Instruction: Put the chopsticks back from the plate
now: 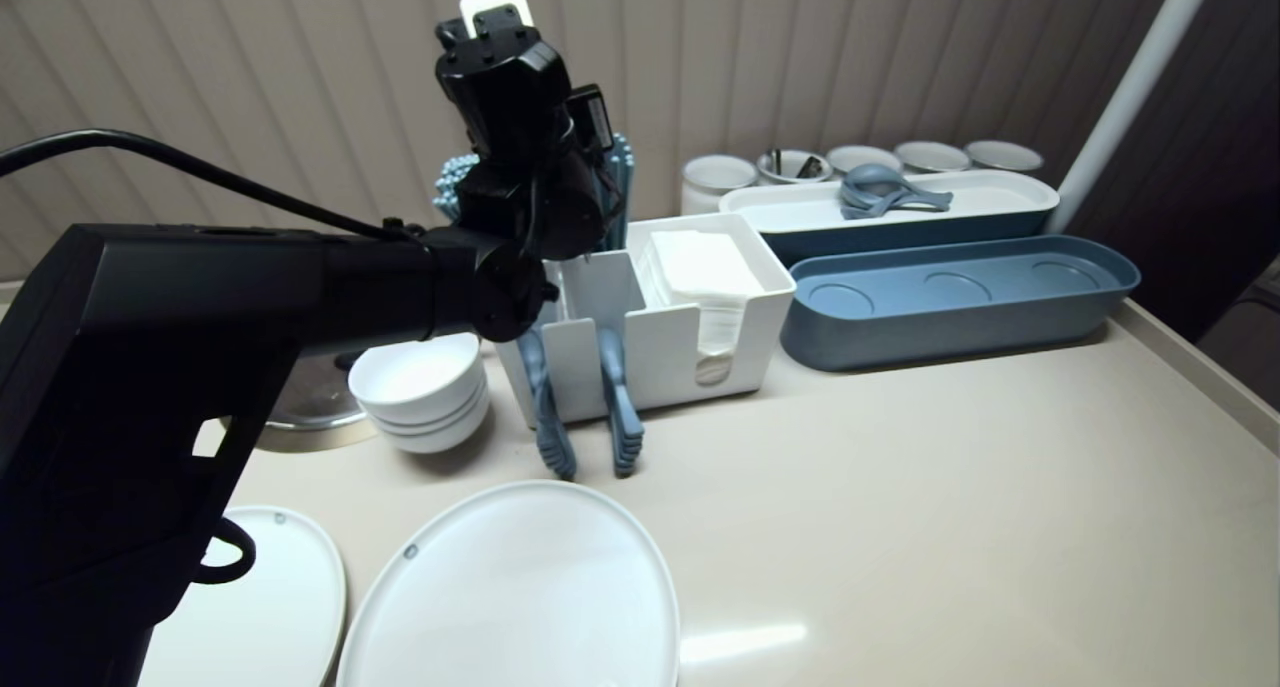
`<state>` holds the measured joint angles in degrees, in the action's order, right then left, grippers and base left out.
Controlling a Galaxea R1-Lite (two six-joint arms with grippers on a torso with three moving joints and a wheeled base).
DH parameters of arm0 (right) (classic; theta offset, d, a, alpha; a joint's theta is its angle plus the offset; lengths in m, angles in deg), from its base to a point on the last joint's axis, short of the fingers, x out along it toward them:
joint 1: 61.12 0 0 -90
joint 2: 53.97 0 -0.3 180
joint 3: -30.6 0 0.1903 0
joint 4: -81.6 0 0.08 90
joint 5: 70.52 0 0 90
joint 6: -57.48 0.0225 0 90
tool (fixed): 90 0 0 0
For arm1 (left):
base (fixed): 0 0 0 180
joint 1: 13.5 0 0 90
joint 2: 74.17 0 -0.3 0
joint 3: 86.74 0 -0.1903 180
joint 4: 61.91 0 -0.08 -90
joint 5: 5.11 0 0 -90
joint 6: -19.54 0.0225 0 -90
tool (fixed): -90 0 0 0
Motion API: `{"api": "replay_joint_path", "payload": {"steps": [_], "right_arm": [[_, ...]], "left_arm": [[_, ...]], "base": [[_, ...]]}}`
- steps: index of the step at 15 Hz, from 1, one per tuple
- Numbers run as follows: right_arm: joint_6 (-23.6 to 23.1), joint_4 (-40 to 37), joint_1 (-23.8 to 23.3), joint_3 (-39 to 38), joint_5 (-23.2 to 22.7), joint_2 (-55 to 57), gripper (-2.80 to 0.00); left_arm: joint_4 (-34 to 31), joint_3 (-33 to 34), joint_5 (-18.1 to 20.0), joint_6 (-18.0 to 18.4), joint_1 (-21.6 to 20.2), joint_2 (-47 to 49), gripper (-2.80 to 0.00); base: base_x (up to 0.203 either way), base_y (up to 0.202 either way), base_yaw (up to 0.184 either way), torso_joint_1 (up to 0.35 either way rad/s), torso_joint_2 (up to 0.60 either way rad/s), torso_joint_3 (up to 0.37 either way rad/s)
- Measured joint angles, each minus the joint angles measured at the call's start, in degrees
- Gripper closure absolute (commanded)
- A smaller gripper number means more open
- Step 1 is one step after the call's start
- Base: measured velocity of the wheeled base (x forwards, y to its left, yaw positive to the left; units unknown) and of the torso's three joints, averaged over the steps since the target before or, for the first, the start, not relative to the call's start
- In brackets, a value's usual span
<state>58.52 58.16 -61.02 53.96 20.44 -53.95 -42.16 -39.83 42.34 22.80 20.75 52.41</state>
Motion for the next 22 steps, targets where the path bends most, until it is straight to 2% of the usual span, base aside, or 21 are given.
{"api": "replay_joint_path", "payload": {"steps": [2,4,6,9,10,22], "right_arm": [[0.0,0.0,0.0,0.0,0.0,0.0,0.00],[0.0,0.0,0.0,0.0,0.0,0.0,0.00],[0.0,0.0,0.0,0.0,0.0,0.0,0.00],[0.0,0.0,0.0,0.0,0.0,0.0,0.00],[0.0,0.0,0.0,0.0,0.0,0.0,0.00],[0.0,0.0,0.0,0.0,0.0,0.0,0.00]], "left_arm": [[3.2,-0.1,0.0,1.1,0.0,-0.1,0.00],[7.7,-0.1,-0.2,4.5,0.0,-0.1,0.00],[14.6,0.0,-0.1,10.1,0.0,0.6,0.00],[26.2,-0.1,0.9,20.9,0.7,3.3,0.00],[27.5,-0.3,0.9,22.4,1.2,4.1,0.00],[27.4,-0.5,0.9,23.0,2.4,9.0,0.00]], "base": [[0.000,0.000,0.000,0.000,0.00,0.000],[0.000,0.000,0.000,0.000,0.00,0.000],[0.000,0.000,0.000,0.000,0.00,0.000],[0.000,0.000,0.000,0.000,0.00,0.000],[0.000,0.000,0.000,0.000,0.00,0.000],[0.000,0.000,0.000,0.000,0.00,0.000]]}}
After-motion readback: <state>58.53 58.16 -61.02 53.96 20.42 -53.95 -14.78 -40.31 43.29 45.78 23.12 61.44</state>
